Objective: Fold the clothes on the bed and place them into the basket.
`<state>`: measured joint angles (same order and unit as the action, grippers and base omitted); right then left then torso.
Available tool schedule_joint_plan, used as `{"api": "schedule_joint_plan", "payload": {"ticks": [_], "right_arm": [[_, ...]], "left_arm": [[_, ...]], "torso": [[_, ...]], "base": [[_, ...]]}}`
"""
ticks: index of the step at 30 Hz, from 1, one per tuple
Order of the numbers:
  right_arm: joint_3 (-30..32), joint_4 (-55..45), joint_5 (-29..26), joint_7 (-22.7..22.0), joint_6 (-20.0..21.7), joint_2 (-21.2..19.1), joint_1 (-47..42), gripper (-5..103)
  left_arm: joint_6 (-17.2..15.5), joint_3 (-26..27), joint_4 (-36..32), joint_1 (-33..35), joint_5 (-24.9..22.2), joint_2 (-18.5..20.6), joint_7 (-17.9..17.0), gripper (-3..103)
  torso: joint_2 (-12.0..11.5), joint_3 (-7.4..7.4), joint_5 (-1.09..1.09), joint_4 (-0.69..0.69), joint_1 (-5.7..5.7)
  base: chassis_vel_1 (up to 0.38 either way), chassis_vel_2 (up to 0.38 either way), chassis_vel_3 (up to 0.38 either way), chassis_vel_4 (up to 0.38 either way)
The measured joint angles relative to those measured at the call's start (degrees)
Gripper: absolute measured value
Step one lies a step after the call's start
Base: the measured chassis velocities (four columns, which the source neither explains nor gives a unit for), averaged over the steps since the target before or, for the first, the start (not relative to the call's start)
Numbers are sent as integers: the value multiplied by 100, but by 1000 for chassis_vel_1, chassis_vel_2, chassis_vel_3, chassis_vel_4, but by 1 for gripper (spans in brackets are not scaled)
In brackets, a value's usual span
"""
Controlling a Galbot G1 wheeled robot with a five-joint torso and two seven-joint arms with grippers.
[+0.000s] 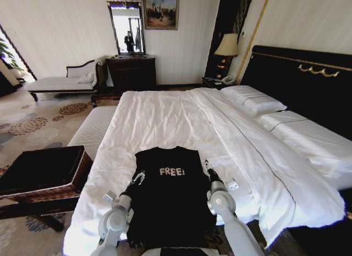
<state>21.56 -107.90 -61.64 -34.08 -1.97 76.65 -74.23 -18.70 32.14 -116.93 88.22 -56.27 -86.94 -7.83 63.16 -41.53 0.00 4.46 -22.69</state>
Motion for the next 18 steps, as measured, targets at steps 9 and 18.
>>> {"api": "schedule_joint_plan", "payload": {"ticks": [9, 18], "right_arm": [[50, -34, 22, -7, -8, 10, -17, 100], [32, -62, 85, -17, -10, 18, -59, 100]], "left_arm": [[-7, 226, 39, 116, -414, -31, -169, 100], [-72, 192, 385, -205, -692, -106, -211, 100]], "torso": [[0, 0, 0, -1, 0], [-1, 0, 0, 0, 0]], "base": [[0, 0, 0, 0], [0, 0, 0, 0]]}}
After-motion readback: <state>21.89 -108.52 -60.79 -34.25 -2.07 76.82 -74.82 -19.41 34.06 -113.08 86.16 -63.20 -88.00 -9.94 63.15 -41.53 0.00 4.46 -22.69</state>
